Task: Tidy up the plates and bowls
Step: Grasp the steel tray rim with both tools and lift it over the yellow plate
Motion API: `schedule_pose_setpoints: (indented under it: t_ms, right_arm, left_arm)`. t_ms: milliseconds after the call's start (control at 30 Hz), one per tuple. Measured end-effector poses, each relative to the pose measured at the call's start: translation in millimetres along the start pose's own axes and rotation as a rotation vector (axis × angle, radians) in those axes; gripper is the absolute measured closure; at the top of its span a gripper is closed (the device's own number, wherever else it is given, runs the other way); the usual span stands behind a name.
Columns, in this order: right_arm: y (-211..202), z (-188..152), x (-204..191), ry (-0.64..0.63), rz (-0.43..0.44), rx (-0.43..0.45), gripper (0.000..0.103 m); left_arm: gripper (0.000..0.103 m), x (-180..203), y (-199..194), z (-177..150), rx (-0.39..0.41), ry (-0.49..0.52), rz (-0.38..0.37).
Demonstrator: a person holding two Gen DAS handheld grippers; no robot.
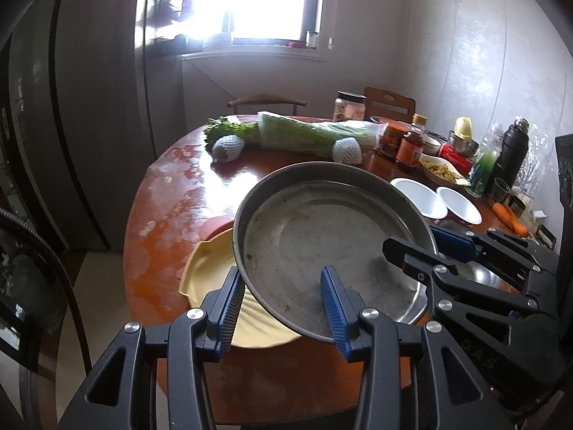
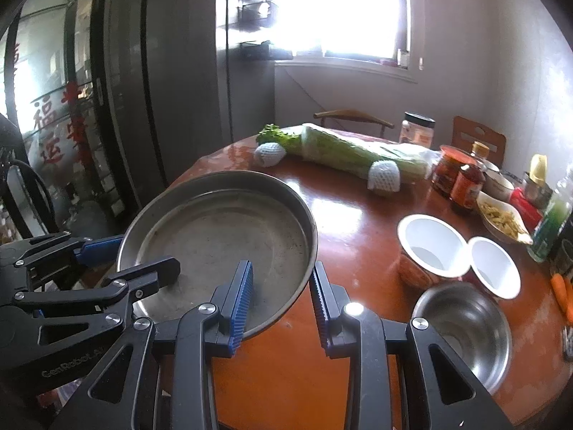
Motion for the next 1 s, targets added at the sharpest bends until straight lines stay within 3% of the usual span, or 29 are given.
schedule_pose_setpoints:
  t_ms: [567, 1000]
  right_arm:
    - [36, 17, -35, -0.065, 0.045, -0.025, 0.07]
    - [65, 7, -44, -0.073, 0.051, -0.084, 0.069]
  left_arm:
    - [0.059, -41, 8, 1, -0.006, -0.039, 0.052]
    - [0.059, -55, 36, -7, -0.052, -0.054, 0.054]
Point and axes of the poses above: each gripper's, at about its wrist camera, not at the fingertips, and y roughly the way its jaws point, x to its right, z to its top, the point moved 5 cm from there along y, roughly the way its jaws point, and after that the axes turned 1 degree about y, right-handed, at the moved point
